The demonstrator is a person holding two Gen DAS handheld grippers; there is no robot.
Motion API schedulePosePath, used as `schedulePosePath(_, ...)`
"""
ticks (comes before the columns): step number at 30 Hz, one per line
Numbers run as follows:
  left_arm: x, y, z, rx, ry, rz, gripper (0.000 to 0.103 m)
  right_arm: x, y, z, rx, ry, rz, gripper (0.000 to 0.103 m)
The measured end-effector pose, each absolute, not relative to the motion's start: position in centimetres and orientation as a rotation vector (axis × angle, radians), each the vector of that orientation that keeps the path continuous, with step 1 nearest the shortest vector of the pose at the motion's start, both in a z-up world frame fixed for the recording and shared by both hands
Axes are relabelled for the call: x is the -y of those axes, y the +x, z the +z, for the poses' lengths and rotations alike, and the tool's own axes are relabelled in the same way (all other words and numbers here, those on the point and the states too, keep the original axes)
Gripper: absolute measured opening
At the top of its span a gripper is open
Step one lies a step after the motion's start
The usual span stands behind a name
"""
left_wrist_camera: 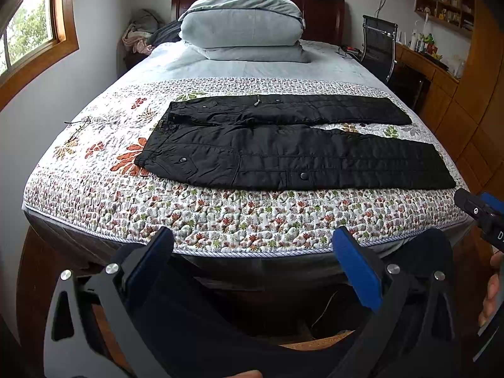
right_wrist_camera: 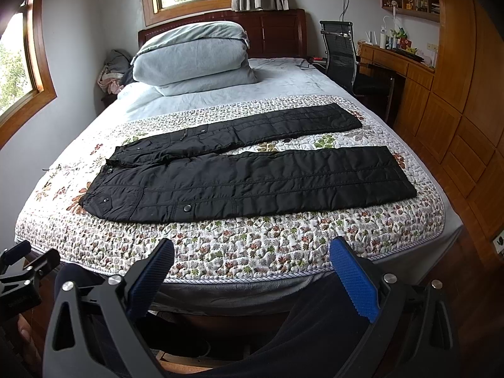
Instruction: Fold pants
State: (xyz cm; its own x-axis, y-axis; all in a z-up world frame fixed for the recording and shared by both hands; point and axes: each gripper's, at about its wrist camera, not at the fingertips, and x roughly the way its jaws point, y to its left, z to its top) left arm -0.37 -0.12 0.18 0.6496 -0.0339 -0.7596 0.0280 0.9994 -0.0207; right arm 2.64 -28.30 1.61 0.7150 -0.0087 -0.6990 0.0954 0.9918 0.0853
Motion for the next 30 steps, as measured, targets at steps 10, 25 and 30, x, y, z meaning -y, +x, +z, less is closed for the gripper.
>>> schedulePosePath(10,-1.0,1.9,-2.1,-0.92,-0.004,-0.059,0.1,29.6,3.7,0.9,-0.776,0.082,-0.084,0.1)
schedulePosePath(25,-8.5,10.3,-7.0,-0.92,0.032,0.02,0.1,42.1,10.3,-3.4,-0.81,0.236,-0.129,0.1)
schedulePosePath(30,-14.1,14.8,-7.7,-0.91,-0.133,-0.036,0.1,52.5,12.9,-6.5,-0.859,0.511,-0.139,0.1)
